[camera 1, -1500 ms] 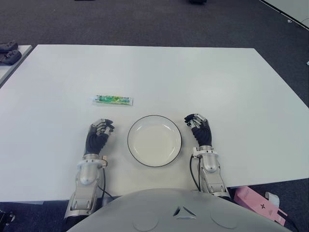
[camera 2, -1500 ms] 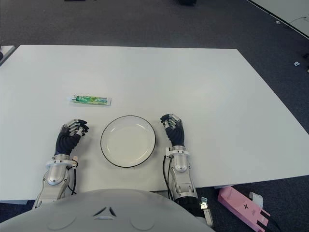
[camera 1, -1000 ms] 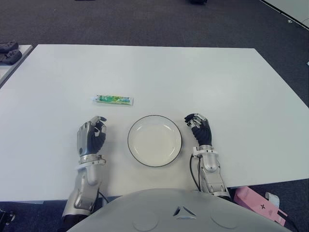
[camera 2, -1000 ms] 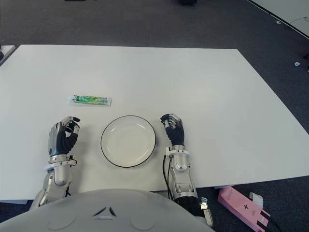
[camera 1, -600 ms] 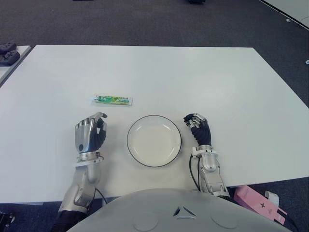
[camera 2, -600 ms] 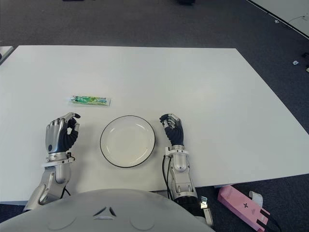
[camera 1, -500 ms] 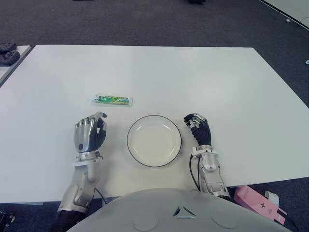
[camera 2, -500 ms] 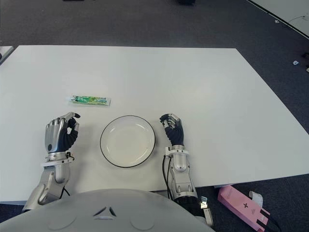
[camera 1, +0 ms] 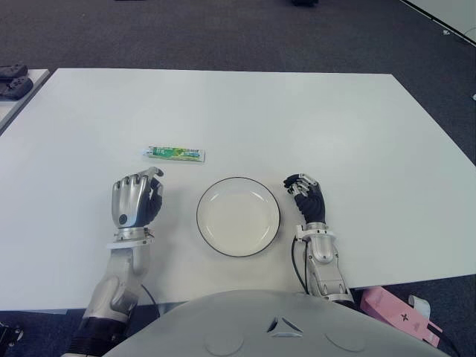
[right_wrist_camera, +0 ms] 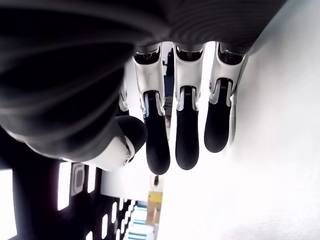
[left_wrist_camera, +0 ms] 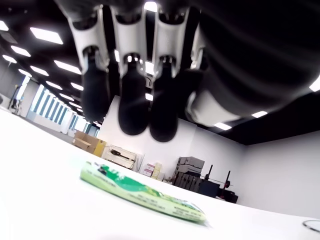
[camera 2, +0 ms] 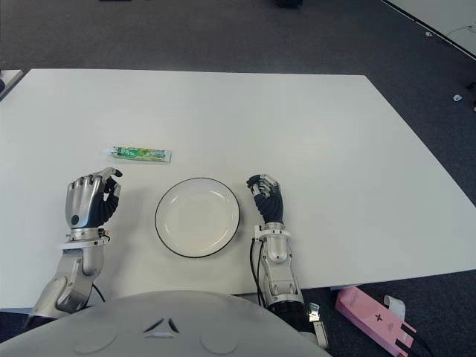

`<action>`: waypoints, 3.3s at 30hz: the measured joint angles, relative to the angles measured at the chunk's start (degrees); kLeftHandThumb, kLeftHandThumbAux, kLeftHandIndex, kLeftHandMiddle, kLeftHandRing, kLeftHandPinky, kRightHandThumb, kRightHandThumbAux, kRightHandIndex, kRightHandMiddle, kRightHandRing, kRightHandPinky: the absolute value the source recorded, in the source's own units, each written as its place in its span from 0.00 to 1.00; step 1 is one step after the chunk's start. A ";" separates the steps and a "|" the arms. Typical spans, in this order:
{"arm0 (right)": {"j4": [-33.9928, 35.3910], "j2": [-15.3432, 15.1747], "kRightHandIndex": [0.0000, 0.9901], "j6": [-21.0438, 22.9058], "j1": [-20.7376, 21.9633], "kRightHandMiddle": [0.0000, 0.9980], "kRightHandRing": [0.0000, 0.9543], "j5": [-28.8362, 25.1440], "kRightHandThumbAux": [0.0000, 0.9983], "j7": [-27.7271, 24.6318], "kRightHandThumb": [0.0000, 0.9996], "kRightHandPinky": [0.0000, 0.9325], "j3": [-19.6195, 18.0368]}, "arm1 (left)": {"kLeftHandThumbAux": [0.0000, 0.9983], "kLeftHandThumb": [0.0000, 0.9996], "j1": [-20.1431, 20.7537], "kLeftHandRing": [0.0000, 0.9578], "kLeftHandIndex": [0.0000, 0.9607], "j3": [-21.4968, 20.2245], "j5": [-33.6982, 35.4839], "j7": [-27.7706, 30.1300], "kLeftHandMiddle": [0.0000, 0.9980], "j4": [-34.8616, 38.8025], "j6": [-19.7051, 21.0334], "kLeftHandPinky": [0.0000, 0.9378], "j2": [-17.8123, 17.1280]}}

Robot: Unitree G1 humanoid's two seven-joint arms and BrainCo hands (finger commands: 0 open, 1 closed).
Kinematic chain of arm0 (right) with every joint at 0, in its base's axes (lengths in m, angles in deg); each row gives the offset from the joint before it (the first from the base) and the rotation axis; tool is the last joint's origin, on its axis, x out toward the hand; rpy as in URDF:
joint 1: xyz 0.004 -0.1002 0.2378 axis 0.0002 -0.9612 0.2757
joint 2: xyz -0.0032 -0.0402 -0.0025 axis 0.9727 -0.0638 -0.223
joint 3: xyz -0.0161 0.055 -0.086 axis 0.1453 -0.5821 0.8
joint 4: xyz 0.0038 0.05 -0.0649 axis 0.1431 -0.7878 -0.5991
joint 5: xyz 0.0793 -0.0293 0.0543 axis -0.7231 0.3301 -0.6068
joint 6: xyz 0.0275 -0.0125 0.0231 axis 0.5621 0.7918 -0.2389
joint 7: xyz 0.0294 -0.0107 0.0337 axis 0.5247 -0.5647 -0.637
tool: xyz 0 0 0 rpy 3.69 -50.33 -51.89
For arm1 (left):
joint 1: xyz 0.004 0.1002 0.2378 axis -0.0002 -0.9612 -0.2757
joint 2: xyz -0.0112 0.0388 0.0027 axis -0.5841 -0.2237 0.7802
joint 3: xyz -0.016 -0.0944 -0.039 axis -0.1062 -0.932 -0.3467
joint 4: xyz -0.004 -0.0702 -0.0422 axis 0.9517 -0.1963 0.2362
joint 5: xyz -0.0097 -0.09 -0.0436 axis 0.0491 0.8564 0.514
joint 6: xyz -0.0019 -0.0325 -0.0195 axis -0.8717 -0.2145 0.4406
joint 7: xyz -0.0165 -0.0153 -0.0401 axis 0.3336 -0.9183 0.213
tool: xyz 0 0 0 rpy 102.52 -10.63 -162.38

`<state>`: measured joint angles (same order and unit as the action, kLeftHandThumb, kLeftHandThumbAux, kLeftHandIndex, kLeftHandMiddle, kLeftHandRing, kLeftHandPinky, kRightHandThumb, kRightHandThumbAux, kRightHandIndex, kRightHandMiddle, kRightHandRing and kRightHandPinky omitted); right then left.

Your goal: Put the toothpaste on the table into the plate.

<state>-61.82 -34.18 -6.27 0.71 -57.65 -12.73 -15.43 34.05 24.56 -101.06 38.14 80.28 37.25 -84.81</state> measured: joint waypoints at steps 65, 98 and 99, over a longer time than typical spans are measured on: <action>-1.79 -0.07 0.43 -2.27 0.59 0.49 0.48 -0.03 0.73 0.21 0.70 0.47 -0.99 | 0.06 0.43 39.24 0.00 0.00 13.93 3.33 24.55 0.00 -39.79 -10.34 0.00 -19.10; -0.34 0.28 0.43 -2.25 -0.92 0.50 0.49 -0.03 0.73 0.49 0.71 0.49 -0.87 | 0.16 0.45 56.44 0.00 0.00 31.70 -0.09 22.73 0.00 -67.36 -17.84 0.00 -17.00; -0.31 0.27 0.43 -2.25 -0.96 0.50 0.49 -0.02 0.73 0.49 0.71 0.49 -0.87 | 0.15 0.44 56.67 0.00 0.00 31.89 -0.12 22.73 0.00 -67.77 -17.83 0.00 -16.89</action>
<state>-62.13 -33.92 -8.52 -0.25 -57.68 -12.24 -16.30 90.72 56.46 -101.17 60.87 12.51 19.42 -101.70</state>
